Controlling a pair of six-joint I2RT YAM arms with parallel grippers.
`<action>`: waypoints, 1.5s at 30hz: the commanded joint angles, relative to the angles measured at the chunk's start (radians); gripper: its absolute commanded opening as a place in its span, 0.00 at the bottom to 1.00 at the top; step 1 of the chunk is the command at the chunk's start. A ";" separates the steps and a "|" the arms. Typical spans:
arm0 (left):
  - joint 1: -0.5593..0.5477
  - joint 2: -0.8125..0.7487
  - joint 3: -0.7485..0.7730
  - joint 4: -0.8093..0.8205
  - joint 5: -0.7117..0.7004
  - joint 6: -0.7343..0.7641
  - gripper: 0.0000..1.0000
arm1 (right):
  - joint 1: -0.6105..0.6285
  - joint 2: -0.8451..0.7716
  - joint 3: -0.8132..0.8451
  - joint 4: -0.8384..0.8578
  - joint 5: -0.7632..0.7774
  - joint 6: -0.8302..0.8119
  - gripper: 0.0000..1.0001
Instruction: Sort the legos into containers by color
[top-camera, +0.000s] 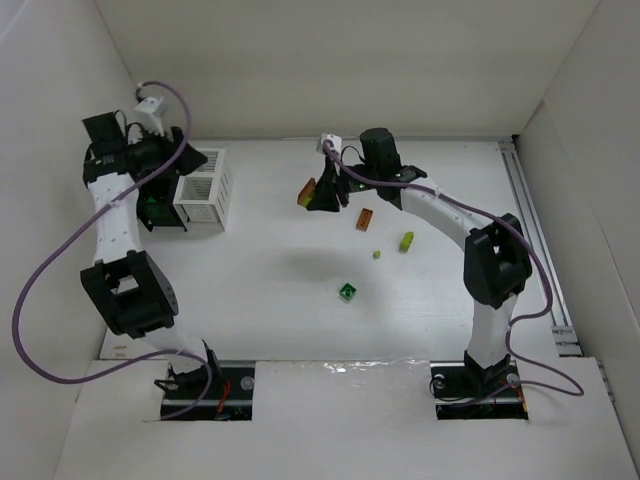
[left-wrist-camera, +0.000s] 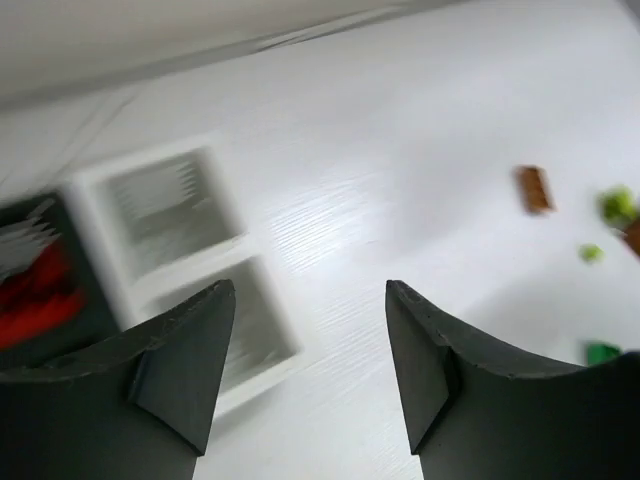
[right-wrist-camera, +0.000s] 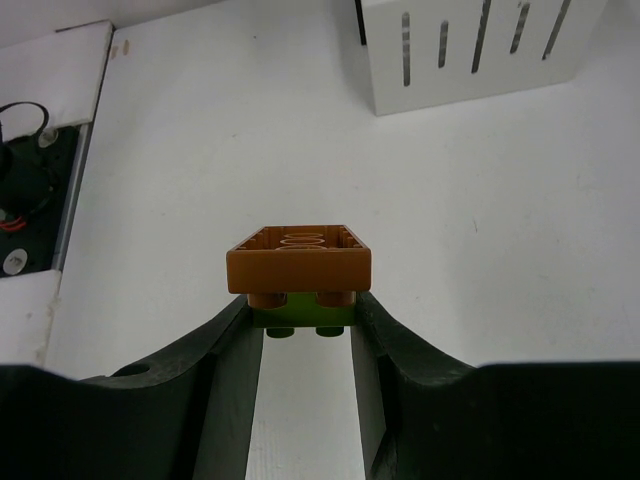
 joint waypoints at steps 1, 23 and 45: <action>-0.150 -0.063 0.031 -0.175 0.333 0.200 0.58 | 0.007 -0.018 0.085 0.021 -0.061 -0.025 0.00; -0.437 -0.111 -0.014 -0.305 0.383 0.466 0.63 | 0.089 0.042 0.201 0.012 -0.160 -0.016 0.00; -0.464 -0.052 0.041 -0.492 0.376 0.676 0.57 | 0.107 0.051 0.221 0.012 -0.160 -0.016 0.00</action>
